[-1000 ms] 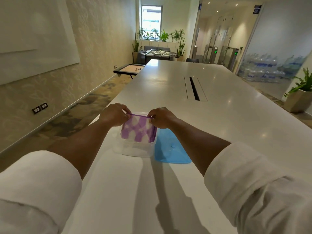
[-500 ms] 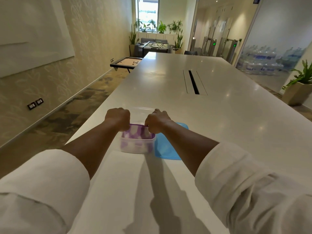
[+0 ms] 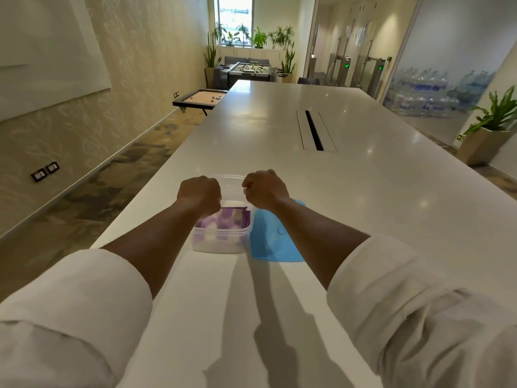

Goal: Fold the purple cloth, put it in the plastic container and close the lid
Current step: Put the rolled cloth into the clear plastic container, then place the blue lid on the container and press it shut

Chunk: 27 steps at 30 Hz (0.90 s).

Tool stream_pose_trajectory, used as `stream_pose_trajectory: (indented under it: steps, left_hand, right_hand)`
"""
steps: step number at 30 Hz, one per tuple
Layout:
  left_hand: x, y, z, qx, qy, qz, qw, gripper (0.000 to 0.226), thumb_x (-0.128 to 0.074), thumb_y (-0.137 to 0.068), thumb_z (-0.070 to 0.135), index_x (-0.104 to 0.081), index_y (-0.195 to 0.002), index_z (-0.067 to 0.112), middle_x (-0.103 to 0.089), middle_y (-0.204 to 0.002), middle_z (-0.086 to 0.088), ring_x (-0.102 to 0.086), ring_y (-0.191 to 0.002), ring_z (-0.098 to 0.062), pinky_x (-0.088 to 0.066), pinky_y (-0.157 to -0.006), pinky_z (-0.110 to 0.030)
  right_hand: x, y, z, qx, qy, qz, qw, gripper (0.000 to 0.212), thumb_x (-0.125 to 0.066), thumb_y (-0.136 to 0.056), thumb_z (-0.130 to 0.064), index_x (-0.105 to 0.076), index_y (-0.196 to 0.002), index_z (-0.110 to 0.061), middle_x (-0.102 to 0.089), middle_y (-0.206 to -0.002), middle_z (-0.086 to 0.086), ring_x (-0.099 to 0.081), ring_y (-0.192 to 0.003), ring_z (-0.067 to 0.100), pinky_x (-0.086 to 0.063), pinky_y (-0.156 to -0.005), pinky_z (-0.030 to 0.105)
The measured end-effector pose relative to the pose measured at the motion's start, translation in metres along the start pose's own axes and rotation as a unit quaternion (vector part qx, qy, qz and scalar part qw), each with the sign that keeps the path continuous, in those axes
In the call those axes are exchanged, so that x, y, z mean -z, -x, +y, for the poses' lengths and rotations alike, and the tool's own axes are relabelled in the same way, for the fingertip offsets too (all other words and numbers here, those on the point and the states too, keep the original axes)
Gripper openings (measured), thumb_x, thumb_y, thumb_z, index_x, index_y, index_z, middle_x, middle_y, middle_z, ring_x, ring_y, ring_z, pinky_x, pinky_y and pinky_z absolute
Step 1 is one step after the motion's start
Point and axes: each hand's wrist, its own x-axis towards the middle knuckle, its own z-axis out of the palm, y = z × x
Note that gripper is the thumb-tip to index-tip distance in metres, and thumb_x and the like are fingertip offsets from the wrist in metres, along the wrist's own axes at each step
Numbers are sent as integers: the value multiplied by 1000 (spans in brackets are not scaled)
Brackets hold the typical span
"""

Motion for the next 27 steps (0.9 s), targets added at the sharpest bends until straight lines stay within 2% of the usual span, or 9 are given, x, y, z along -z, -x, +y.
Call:
stream_pose_trajectory:
  steps: [3,7,13,17,19,21,24,27]
  left_hand:
    - [6,-5,15,-6,37,33,999,25,-63,-79,18,-76,-99,23,-75,-99,1,-68,-84,-21,-47,-71,-26]
    - [11,-10,42,-27,94,72,993,24,-62,-82,23,-75,-100,28,-74,-104,7,-68,-93,-19,-49,-78,-28]
    - [14,-9,85,-61,171,78,980,22,-58,-82,22,-76,-94,30,-75,-99,8,-67,-89,-18,-47,-74,-25]
    - [8,-7,112,-64,197,43,977,23,-57,-82,22,-74,-95,30,-74,-102,7,-67,-92,-18,-50,-78,-26]
    - [2,-3,124,-59,196,14,979,25,-57,-83,22,-74,-100,29,-72,-107,4,-66,-95,-20,-52,-81,-29]
    - [-5,0,134,-52,180,-22,982,27,-57,-83,23,-72,-104,26,-71,-110,-1,-66,-96,-23,-51,-79,-30]
    - [-16,6,145,-39,129,-90,987,35,-56,-83,26,-66,-117,19,-66,-117,-6,-63,-103,-26,-47,-79,-30]
    - [-25,13,153,-30,100,-147,984,41,-54,-85,25,-61,-124,16,-65,-122,-7,-63,-106,-26,-44,-73,-29]
  right_hand:
    - [6,0,9,-47,-51,36,997,29,-56,-84,-17,-73,-107,-23,-70,-117,1,-63,-105,21,-55,-92,37]
    - [13,5,24,-104,-77,40,991,32,-56,-81,-12,-72,-108,-21,-70,-116,2,-65,-102,21,-56,-90,37]
    - [26,20,51,-182,-87,32,979,33,-56,-78,-11,-69,-109,-15,-67,-114,5,-64,-98,24,-56,-84,34]
    - [31,32,70,-230,-104,18,968,33,-55,-80,-11,-64,-112,-10,-64,-113,6,-64,-98,25,-55,-84,34]
    - [31,39,77,-247,-108,-2,963,22,-54,-80,-9,-60,-101,-6,-62,-103,8,-62,-90,25,-51,-73,31]
    - [31,46,85,-265,-97,-19,959,2,-52,-80,-8,-52,-81,-8,-54,-87,6,-55,-78,24,-43,-63,30]
    - [29,54,95,-288,-85,-37,953,17,-49,-78,-7,-43,-64,-12,-48,-70,3,-49,-61,20,-40,-55,26]
    - [25,62,103,-309,-102,-65,943,15,-49,-80,-10,-48,-65,-10,-51,-69,6,-50,-58,19,-49,-64,32]
